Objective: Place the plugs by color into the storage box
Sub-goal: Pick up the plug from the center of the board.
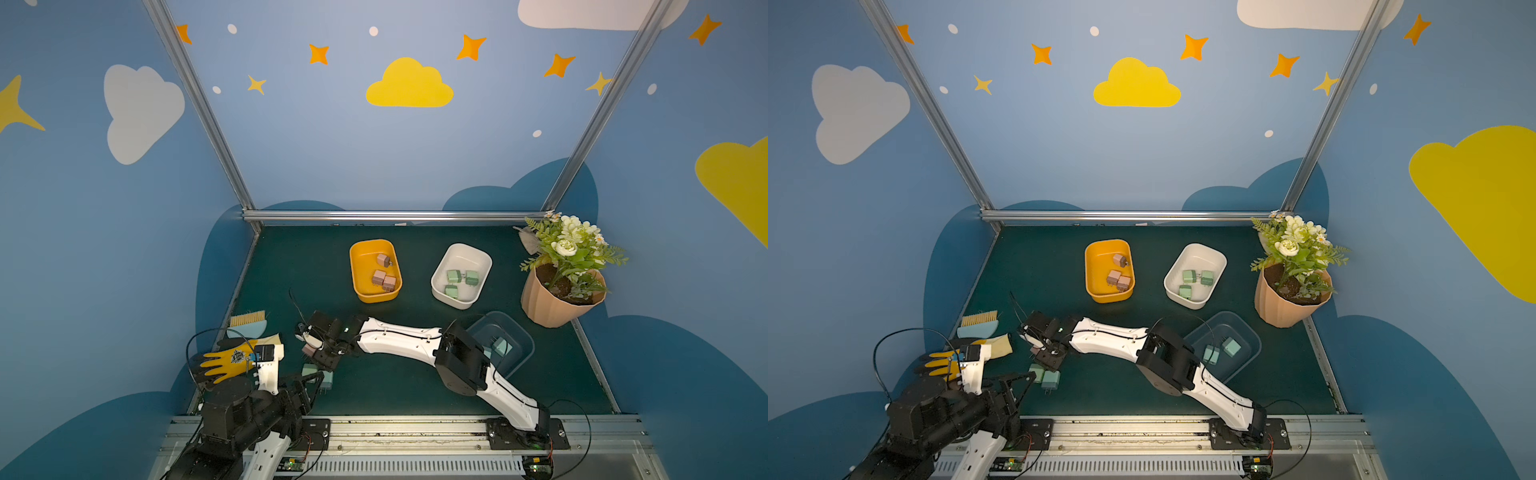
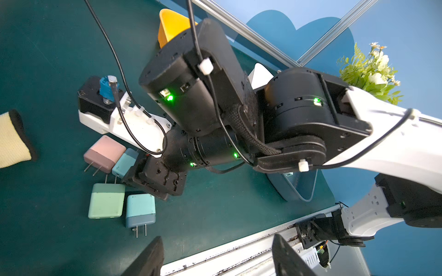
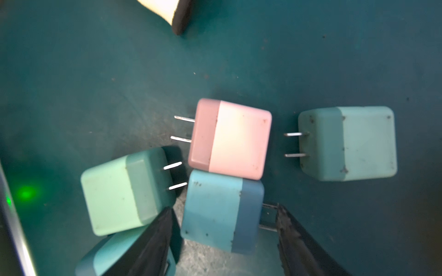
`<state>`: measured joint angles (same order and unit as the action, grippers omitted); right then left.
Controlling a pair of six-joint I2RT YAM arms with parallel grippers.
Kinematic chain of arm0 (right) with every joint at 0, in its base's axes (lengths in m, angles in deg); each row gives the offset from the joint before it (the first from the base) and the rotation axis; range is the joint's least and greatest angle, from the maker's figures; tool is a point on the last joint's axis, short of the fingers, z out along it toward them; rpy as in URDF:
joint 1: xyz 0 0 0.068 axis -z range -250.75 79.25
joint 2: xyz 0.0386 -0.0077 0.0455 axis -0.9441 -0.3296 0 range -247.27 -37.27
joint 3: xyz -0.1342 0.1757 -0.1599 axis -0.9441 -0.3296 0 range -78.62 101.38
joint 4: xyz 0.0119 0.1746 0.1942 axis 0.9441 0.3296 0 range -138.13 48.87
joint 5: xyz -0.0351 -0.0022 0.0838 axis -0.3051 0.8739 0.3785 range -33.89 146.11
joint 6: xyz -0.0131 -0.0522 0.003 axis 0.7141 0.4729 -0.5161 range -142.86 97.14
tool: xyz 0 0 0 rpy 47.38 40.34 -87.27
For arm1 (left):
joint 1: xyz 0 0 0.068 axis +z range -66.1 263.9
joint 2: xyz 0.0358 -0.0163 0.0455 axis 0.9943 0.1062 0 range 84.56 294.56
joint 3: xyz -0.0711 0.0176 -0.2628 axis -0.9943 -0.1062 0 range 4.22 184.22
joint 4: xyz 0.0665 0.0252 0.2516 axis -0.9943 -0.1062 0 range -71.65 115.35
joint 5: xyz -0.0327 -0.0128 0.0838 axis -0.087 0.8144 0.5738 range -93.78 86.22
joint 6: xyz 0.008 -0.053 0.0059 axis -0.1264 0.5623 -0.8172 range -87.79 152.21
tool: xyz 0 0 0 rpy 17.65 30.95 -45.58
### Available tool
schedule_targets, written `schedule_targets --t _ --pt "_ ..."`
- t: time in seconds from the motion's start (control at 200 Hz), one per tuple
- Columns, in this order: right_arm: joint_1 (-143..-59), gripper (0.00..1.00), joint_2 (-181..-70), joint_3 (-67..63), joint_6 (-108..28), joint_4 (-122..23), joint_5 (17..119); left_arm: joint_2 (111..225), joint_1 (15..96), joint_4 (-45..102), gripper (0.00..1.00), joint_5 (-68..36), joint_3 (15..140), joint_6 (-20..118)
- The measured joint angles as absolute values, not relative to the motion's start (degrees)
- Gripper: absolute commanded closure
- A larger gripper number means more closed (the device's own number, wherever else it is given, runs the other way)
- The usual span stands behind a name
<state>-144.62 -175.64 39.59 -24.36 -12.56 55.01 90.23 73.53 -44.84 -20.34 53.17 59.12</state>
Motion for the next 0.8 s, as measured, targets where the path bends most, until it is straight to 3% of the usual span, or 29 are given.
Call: schedule_targets --t 0.501,0.796 --pt "-144.62 0.33 -176.29 39.03 -24.47 -14.44 52.16 90.23 74.87 -44.69 0.26 -20.95 53.17 58.93" --pt "-144.62 0.45 -176.73 39.00 -24.56 -14.46 51.12 91.41 76.29 -44.67 0.26 -21.17 53.17 58.91"
